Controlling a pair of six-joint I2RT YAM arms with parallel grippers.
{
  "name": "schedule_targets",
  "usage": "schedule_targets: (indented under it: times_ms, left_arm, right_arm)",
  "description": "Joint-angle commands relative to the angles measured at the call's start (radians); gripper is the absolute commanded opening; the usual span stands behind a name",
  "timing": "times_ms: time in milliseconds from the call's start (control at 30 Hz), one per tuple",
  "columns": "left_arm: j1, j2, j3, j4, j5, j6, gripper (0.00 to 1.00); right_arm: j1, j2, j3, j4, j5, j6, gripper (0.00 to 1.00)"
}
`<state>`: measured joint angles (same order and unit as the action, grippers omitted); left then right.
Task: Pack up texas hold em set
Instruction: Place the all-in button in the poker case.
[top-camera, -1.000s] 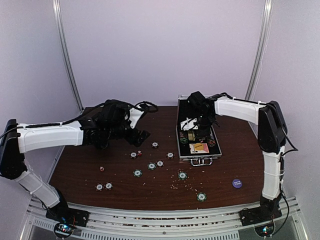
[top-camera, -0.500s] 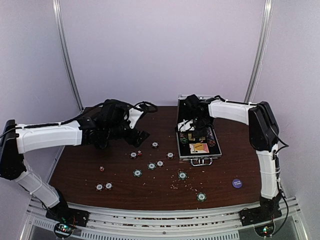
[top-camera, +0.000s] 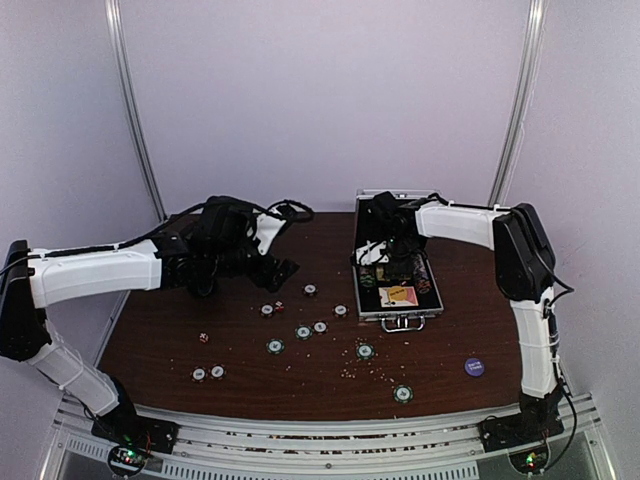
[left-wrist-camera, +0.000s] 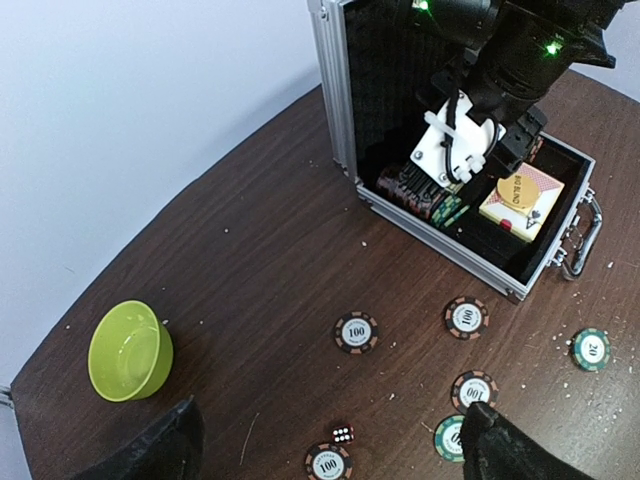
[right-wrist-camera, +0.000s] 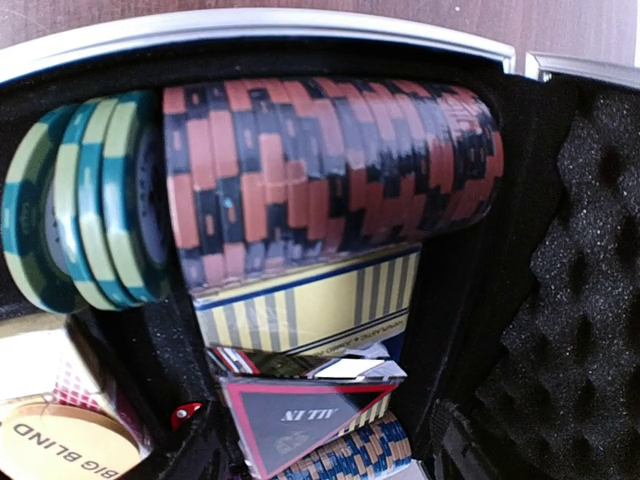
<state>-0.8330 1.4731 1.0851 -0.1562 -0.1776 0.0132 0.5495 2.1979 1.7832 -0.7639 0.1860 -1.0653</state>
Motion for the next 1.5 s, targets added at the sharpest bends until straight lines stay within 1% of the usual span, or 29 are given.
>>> schedule_targets:
  times_ms: [0,200,433,600,700,767,833,967,1100,1200,1333,1467]
  left_arm:
    - [-0.002,-0.02,0.027,0.015,0.015,0.002,0.91]
    - [-0.002,-0.02,0.029,0.014,0.015,0.003,0.91]
    - [-0.002,-0.034,0.024,0.009,-0.03,0.032,0.91]
    - [-0.001,-0.049,-0.007,0.044,-0.094,0.055,0.92]
    - [0.0,-0.05,-0.015,0.062,-0.086,0.065,0.92]
    - [-0.001,-0.076,-0.043,0.114,-0.082,0.065,0.92]
    - [-0.001,-0.09,-0.048,0.144,-0.109,0.062,0.93]
    - [0.0,-0.029,0.029,0.11,-0.204,0.039,0.94]
    - [-0.001,0.078,0.161,0.031,-0.226,0.007,0.92]
    - [-0.001,0.142,0.237,-0.01,-0.213,-0.014,0.91]
    - [0.0,0.181,0.244,0.015,-0.205,-0.022,0.9]
    - [0.0,0.178,0.216,0.015,-0.15,-0.038,0.9]
  right_arm:
    - [-0.007,0.002,0.019,0.016,0.018,0.019,0.71]
    - [0.001,-0.022,0.017,-0.011,0.005,0.03,0.71]
    - [0.032,-0.122,-0.035,-0.057,-0.028,0.088,0.71]
    - [0.064,-0.221,-0.104,-0.077,-0.066,0.133,0.7]
    - [0.081,-0.279,-0.156,-0.094,-0.073,0.157,0.69]
    - [0.089,-0.316,-0.178,-0.13,-0.103,0.177,0.69]
    - [0.093,-0.364,-0.206,-0.173,-0.156,0.198,0.68]
    - [0.096,-0.467,-0.337,-0.174,-0.222,0.272,0.68]
    - [0.097,-0.572,-0.481,-0.183,-0.273,0.303,0.67]
    - [0.097,-0.642,-0.587,-0.203,-0.278,0.303,0.66]
    - [0.094,-0.717,-0.71,-0.238,-0.217,0.34,0.65]
    - [0.087,-0.778,-0.798,-0.269,-0.139,0.341,0.65]
